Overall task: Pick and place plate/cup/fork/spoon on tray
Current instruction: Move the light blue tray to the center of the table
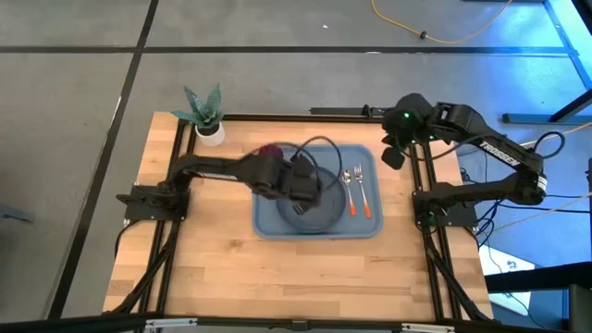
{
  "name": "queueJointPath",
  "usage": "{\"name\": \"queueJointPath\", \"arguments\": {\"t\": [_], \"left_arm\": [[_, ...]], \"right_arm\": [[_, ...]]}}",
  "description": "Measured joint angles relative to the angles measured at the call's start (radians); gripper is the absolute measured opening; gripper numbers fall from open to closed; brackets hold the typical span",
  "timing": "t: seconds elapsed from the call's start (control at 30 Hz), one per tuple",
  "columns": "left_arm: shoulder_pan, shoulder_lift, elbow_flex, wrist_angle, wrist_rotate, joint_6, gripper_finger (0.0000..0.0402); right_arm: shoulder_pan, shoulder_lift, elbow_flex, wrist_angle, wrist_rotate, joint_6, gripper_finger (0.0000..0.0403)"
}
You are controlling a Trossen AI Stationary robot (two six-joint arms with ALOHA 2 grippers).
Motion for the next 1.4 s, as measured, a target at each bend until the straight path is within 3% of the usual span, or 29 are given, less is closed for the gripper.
{"name": "queueJointPath", "arguments": {"t": [0.23,0.47,0.73,1.07,1.27,1.4], "left_arm": [[0.063,-0.157,-0.123,-0.001,0.023,0.165,0.0000],[0.127,-0.387,-0.492,0.020,0.111,0.128,0.0000],[0.215,-0.590,-0.944,0.378,0.311,0.095,0.0000],[0.283,-0.615,-1.343,0.700,0.463,0.038,0.0000],[0.292,-0.615,-1.447,0.715,0.486,-0.005,0.0000],[0.292,-0.615,-1.509,0.852,0.531,0.012,0.0000]], "right_arm": [[-0.001,-0.003,-0.061,0.048,0.039,0.140,0.0003],[-0.007,-0.002,-0.238,0.218,-0.013,0.209,0.0003],[-0.148,-0.001,-0.417,0.368,-0.015,0.238,0.0003],[-0.287,0.011,-0.630,0.467,-0.053,0.295,0.0003],[-0.299,0.015,-0.705,0.525,-0.107,0.327,0.0003],[-0.298,0.014,-0.751,0.562,-0.149,0.363,0.0003]]}}
